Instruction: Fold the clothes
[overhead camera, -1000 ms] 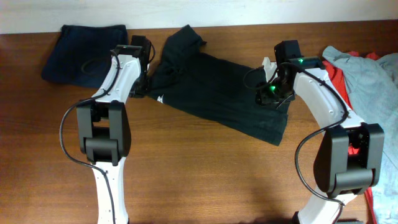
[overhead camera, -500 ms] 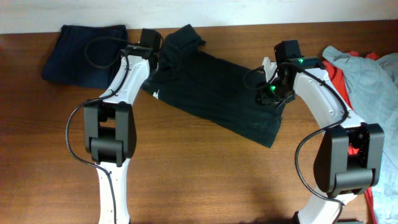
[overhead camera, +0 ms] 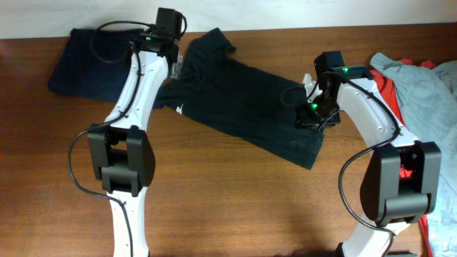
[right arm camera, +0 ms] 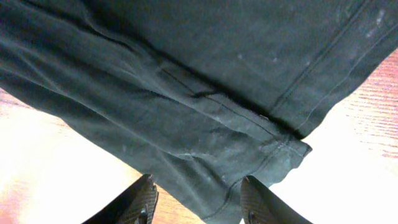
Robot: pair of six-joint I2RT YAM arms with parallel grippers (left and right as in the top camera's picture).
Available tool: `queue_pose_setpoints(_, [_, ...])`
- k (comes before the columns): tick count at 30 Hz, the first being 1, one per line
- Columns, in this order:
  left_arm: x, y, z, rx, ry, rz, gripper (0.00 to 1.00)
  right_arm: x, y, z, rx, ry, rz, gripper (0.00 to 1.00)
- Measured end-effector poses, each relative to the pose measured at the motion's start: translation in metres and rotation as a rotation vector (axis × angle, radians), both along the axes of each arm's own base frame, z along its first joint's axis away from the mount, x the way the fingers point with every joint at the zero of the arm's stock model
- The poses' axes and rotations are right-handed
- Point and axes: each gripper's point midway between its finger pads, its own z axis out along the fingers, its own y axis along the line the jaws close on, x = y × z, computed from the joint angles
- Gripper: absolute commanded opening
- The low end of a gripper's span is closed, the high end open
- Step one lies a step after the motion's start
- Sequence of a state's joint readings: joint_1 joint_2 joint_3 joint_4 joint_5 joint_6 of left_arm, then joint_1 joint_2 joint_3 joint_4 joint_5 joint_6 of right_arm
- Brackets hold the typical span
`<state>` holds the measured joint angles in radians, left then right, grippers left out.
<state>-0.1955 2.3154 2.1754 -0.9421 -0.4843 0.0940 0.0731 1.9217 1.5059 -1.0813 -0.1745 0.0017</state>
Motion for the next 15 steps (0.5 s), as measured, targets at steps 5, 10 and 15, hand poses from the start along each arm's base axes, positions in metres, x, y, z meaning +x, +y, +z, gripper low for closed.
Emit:
queue_pose_setpoints(5, [-0.007, 0.006, -0.009, -0.106, 0.05, 0.0, 0.68, -0.006, 0.0, -0.003, -0.001, 0.025, -0.012, 0.39])
queue_pose_setpoints(10, [-0.025, 0.003, -0.024, -0.222, 0.151, -0.003, 0.17, -0.022, -0.001, -0.028, 0.0, 0.072, -0.054, 0.07])
queue_pose_setpoints(15, [-0.031, -0.02, -0.032, -0.354, 0.193, -0.058, 0.13, -0.026, -0.001, -0.05, 0.002, 0.061, -0.055, 0.06])
